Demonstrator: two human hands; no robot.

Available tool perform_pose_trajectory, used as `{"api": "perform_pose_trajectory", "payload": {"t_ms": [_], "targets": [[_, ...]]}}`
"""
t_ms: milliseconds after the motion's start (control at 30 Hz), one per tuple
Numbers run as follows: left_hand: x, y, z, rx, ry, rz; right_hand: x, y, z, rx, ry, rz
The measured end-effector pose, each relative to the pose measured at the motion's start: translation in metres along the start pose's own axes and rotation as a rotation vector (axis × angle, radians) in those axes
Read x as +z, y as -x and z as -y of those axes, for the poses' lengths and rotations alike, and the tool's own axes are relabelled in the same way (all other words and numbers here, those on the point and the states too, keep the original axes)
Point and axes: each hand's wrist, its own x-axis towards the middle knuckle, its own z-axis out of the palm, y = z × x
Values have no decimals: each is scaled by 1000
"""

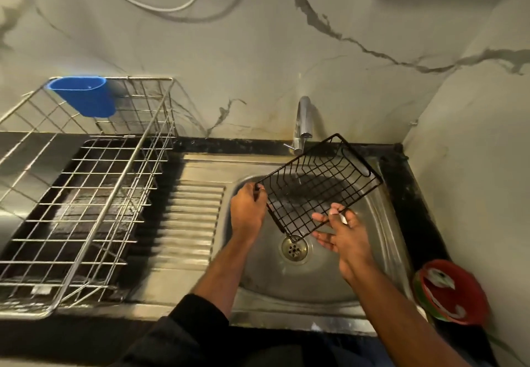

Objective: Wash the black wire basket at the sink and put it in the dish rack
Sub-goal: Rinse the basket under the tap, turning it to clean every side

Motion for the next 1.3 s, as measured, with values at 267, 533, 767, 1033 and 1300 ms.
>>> {"api": "perform_pose_trajectory", "payload": {"t_ms": [267,533,767,1033,1300], "targets": [[-17,25,-8,-49,-70,-15,-4,2,1,-98,64,-1],[-20,36,-17,-98,22,20,-13,4,8,-203,148,-20],[-30,50,-26,-49,71,14,-24,-6,10,-177,216,-55],[-53,66,-44,33,-60,-41,-26,-9,26,-164,217,-23],[-65,81,-54,-1,45,-61,-22,-7,36,-172,204,28]]}}
